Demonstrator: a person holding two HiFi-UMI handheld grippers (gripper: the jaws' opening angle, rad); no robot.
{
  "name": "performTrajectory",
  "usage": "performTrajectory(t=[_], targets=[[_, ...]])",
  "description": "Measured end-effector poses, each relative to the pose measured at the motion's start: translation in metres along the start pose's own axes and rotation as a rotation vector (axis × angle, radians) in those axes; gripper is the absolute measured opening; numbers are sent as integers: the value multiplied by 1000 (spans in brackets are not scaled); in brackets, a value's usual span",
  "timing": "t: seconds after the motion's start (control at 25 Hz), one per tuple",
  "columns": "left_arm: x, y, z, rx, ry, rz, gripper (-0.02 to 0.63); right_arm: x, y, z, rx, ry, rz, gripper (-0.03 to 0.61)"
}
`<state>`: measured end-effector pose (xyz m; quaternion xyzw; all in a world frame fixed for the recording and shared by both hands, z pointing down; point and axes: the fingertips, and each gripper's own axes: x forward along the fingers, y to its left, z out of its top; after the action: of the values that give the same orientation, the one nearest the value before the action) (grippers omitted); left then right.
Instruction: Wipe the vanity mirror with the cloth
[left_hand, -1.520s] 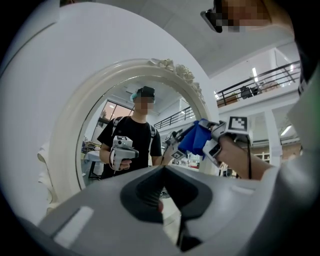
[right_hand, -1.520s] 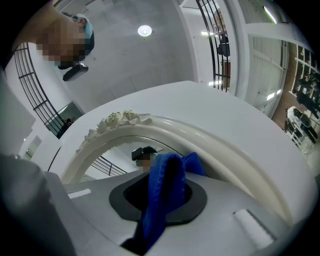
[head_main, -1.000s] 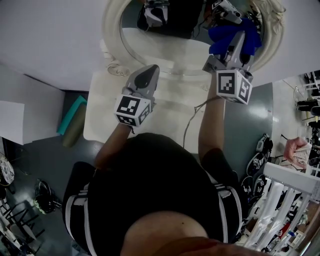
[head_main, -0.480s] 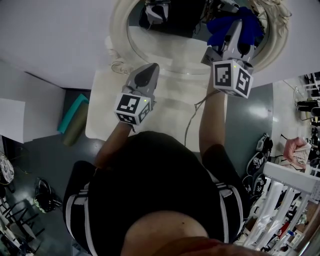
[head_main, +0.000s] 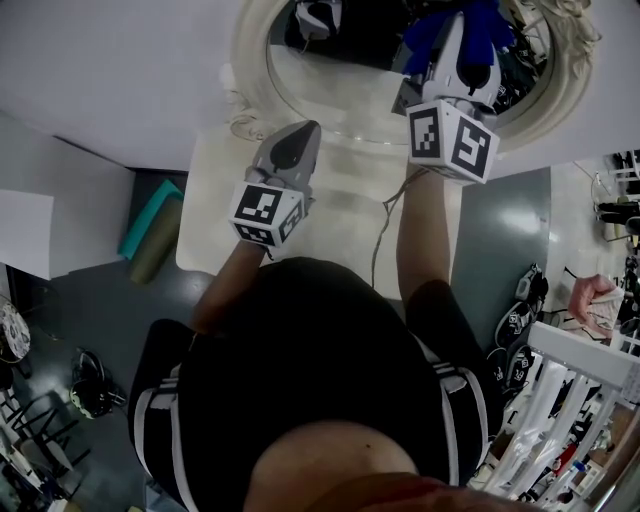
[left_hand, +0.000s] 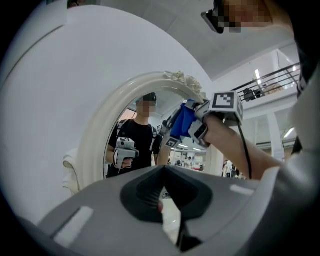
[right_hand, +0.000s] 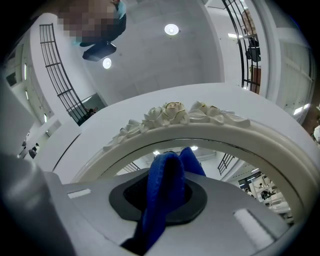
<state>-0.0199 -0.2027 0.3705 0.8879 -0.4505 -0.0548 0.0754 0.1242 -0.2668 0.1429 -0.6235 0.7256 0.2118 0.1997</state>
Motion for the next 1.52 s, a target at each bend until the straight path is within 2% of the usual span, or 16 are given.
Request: performTrajectory(t=[0.52, 1.04, 1.28, 1.52], targets=[[-8, 8, 0, -13, -10, 24, 9, 13, 67, -13, -99, 51, 122, 41], [-19, 26, 1, -15, -9, 44, 9, 20, 124, -35, -158, 95, 192, 41], [-28, 36, 3, -12, -8, 56, 9, 21, 158, -47, -267, 91, 245, 41], [-35, 45, 2, -16, 1, 59, 9, 19, 178, -61, -266, 113, 260, 41]])
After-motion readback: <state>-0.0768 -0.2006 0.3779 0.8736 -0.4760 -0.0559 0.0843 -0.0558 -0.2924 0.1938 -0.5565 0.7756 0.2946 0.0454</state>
